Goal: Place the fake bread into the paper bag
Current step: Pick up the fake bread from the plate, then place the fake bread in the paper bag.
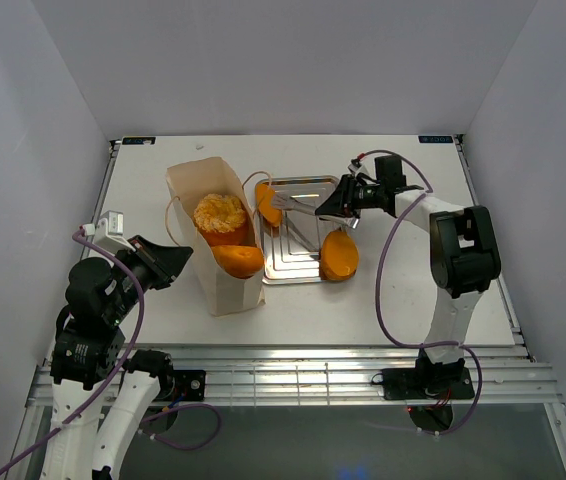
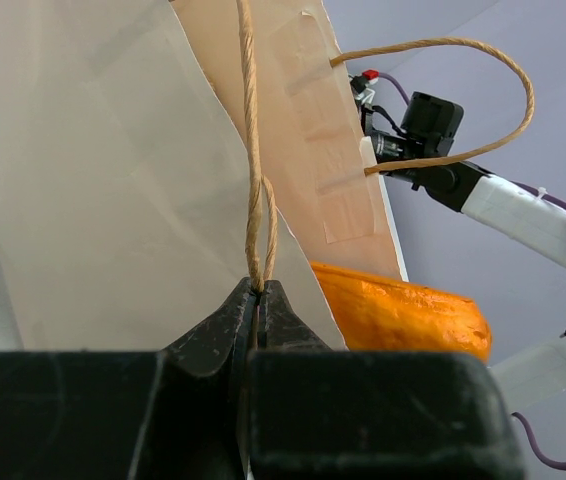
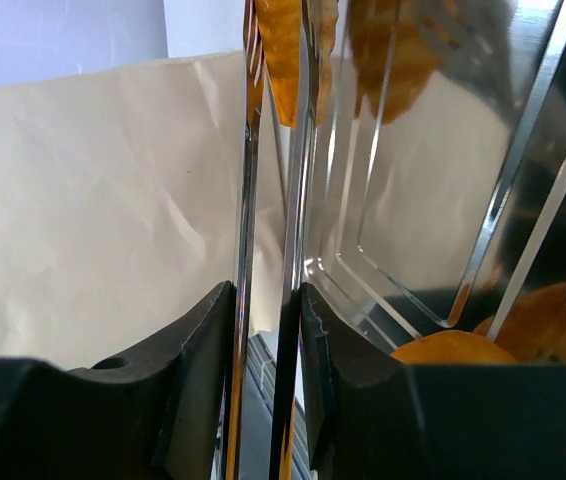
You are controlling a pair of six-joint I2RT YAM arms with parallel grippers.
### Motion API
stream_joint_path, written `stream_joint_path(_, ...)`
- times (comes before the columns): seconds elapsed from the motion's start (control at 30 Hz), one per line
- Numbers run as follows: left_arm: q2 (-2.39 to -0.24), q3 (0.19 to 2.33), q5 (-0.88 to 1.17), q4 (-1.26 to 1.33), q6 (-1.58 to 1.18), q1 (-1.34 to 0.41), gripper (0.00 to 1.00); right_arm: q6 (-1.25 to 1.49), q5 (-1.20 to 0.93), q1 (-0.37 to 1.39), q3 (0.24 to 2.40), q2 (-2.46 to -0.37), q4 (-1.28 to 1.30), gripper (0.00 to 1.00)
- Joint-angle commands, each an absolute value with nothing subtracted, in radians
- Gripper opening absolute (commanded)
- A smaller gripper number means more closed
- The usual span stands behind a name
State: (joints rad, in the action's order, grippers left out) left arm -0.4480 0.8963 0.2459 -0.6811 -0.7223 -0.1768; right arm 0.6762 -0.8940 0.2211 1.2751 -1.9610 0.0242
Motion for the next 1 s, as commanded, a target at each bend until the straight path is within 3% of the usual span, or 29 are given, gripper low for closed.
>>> stream_joint_path(0.0,-0.445,0.914,0.242,-0.696,-0.715,-0.175,0.00,0.719,-0.925,0.206,1.295,-1.829,-0.058,0.10)
stream_joint_path(0.3,-0.439,0.900,0.255,-0.686,-0.724,-0.175,0.00,0.793,-0.931,0.167,1.305,-1.610,-0.057,0.08)
stream_joint_path(0.6,-0.437,0.907,0.261,-0.686,-0.729,-0.175,0.00,0.880,-0.980,0.186,1.460,-1.396,-0.043,0.08)
stream_joint_path(0.97,-0.440,0.911,0.268,-0.683,-0.732,-0.175,0.00,0.862,-0.945,0.429,1.506,-1.279,0.054,0.09)
